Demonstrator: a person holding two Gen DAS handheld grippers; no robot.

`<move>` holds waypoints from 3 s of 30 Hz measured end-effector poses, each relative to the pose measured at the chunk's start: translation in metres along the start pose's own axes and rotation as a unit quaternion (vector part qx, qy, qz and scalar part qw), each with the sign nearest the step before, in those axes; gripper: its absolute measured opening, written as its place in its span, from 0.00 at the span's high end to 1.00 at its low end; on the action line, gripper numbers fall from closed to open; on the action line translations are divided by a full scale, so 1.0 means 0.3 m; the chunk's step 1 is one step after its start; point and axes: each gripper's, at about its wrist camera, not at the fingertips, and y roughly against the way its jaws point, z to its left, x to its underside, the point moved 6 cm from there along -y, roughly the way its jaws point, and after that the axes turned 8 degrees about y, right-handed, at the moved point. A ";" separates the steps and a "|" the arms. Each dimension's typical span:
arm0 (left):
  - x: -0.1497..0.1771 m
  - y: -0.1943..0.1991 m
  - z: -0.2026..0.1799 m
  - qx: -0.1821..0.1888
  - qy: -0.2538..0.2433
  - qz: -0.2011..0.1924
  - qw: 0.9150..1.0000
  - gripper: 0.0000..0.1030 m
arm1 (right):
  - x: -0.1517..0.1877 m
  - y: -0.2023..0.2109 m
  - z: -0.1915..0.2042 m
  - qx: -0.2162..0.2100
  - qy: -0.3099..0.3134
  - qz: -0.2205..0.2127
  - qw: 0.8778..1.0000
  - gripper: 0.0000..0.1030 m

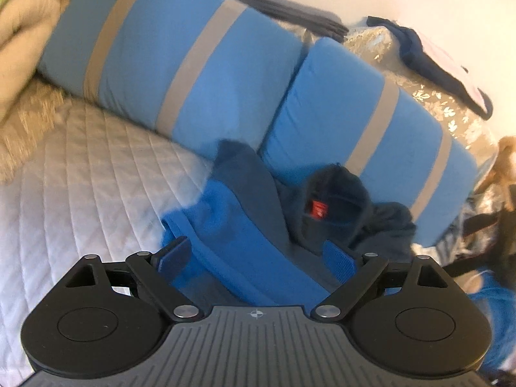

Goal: Fold clothes

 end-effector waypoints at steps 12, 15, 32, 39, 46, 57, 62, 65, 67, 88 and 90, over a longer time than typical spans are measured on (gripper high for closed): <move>0.100 -0.189 0.043 0.031 0.127 -0.002 0.991 0.13 | -0.137 -0.281 0.034 -0.011 -0.008 -0.014 1.000 0.00; 0.162 -0.229 0.058 0.037 0.131 -0.008 0.991 0.14 | -0.176 -0.389 0.093 -0.017 -0.002 -0.027 0.999 0.00; 0.190 -0.254 0.096 0.009 0.116 0.055 0.992 0.13 | -0.350 -0.974 0.327 -0.060 -0.038 -0.034 0.997 0.10; 0.173 -0.257 0.079 0.016 0.107 0.055 0.993 0.13 | -0.360 -1.133 0.268 -0.023 -0.095 -0.009 0.995 0.29; 0.168 -0.267 0.066 0.023 0.116 0.061 0.991 0.13 | -0.456 -1.129 0.204 -0.105 -0.193 -0.012 0.975 0.92; 0.199 -0.289 0.011 0.034 0.104 0.085 0.990 0.13 | -0.760 -1.178 0.171 -0.103 -0.221 -0.082 0.966 0.92; 0.209 -0.289 -0.011 0.043 0.098 0.092 0.990 0.13 | -0.767 -1.189 0.188 -0.094 -0.204 -0.087 0.970 0.82; 0.212 -0.289 -0.012 0.046 0.100 0.097 0.989 0.13 | -0.761 -1.137 0.223 -0.113 -0.157 -0.090 0.977 0.40; 0.214 -0.290 -0.006 0.046 0.102 0.098 0.989 0.13 | -0.750 -1.096 0.245 -0.128 -0.135 -0.094 0.978 0.29; 0.209 -0.295 0.019 0.042 0.126 0.106 0.985 0.13 | -0.386 -1.150 0.549 -0.020 0.257 0.027 0.966 0.24; 0.198 -0.287 0.024 0.040 0.128 0.098 0.986 0.13 | -0.389 -1.098 0.502 0.005 0.241 0.010 0.971 0.22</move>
